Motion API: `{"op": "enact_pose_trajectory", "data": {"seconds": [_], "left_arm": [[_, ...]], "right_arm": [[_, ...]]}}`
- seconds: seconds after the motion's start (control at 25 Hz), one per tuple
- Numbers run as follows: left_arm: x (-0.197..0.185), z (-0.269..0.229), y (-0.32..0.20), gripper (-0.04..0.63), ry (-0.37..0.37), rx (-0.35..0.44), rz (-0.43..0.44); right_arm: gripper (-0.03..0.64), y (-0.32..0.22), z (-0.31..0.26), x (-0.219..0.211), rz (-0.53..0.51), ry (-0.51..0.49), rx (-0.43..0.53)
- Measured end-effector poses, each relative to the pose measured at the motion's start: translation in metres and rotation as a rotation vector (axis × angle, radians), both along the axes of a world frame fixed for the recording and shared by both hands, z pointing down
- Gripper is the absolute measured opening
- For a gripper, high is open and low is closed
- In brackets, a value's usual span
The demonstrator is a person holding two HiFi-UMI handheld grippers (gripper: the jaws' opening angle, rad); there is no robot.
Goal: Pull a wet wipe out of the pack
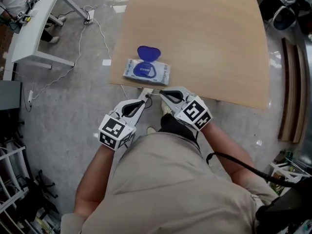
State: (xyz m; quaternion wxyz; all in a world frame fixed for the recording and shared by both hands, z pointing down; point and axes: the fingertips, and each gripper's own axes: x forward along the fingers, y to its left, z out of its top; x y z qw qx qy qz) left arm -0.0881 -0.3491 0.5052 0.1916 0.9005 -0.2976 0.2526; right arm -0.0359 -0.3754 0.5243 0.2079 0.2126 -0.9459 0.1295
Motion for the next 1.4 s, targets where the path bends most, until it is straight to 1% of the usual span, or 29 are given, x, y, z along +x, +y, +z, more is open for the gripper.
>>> {"op": "enact_pose_trajectory", "data": {"seconds": [0.24, 0.44, 0.56, 0.6, 0.68, 0.8, 1.04, 1.4], "left_arm": [[0.029, 0.053, -0.057, 0.005, -0.103, -0.052, 0.038], [0.035, 0.096, -0.086, 0.005, -0.201, -0.071, 0.048], [0.037, 0.118, -0.097, 0.008, -0.232, -0.1, 0.039], [0.038, 0.124, -0.099, 0.026, -0.237, -0.113, 0.039], [0.041, 0.134, -0.103, 0.032, -0.248, -0.132, 0.041], [0.043, 0.146, -0.11, 0.043, -0.269, -0.146, 0.042], [0.041, 0.159, -0.121, 0.065, -0.318, -0.141, 0.014], [0.023, 0.168, -0.136, 0.083, -0.401, -0.127, -0.049]], "right_arm": [[0.002, -0.053, 0.057, 0.003, -0.04, 0.073, -0.049], [0.002, -0.081, 0.093, -0.004, -0.071, 0.1, -0.075], [0.002, -0.089, 0.112, -0.009, -0.097, 0.123, -0.084], [0.002, -0.091, 0.118, -0.01, -0.105, 0.135, -0.086], [0.002, -0.094, 0.128, -0.012, -0.114, 0.151, -0.096], [0.002, -0.1, 0.14, -0.011, -0.119, 0.174, -0.104], [0.002, -0.1, 0.152, -0.013, -0.149, 0.204, -0.109], [0.002, -0.103, 0.161, -0.015, -0.165, 0.201, -0.118]]}}
